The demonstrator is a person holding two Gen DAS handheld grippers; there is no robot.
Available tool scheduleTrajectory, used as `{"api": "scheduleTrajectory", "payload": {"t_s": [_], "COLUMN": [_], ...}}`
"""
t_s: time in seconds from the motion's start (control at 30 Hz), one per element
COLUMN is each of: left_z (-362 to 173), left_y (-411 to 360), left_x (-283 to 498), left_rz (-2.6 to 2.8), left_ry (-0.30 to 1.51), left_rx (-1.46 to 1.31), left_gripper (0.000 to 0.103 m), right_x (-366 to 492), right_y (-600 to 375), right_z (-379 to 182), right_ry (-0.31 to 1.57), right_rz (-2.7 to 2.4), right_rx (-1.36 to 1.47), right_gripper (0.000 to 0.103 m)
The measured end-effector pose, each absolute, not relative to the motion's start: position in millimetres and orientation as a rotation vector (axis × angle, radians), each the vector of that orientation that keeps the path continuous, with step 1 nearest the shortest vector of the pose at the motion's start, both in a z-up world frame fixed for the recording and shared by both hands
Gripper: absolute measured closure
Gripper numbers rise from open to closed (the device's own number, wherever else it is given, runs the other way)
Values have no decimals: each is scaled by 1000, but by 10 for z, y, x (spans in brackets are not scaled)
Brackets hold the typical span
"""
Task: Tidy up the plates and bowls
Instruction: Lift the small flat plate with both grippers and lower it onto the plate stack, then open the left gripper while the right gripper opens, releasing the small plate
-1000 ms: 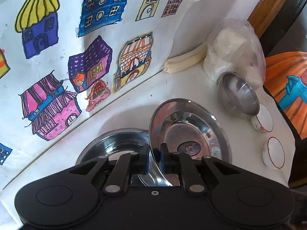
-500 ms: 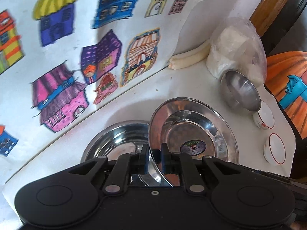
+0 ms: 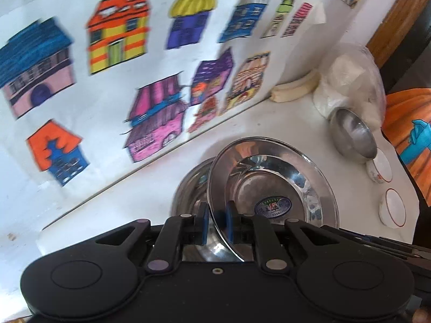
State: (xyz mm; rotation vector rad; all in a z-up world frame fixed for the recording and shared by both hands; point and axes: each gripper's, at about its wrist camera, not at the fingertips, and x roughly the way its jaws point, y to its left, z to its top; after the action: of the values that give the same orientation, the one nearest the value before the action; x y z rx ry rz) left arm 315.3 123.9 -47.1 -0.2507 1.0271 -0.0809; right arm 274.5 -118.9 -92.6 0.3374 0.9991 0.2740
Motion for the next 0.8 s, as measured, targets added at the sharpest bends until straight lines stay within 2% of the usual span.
{"api": "scheduleTrajectory", "payload": {"t_s": [0.43, 0.57, 0.8], "left_z": [-642, -702, -716], "left_y": [1368, 1350, 1329], "left_x": [3100, 3116, 3161], "left_rz": [-52, -45, -48], "left_ry": [1055, 1066, 1070], "left_rx": [-256, -229, -212], "left_gripper": [89, 94, 94], "right_x": [2737, 2740, 2747], "right_y": [-961, -926, -896], "right_z": [-982, -998, -1018], "right_ry": [1039, 1045, 1054], "right_rz": [265, 261, 254], "right_rx": [296, 276, 260], "right_gripper": [79, 80, 80]}}
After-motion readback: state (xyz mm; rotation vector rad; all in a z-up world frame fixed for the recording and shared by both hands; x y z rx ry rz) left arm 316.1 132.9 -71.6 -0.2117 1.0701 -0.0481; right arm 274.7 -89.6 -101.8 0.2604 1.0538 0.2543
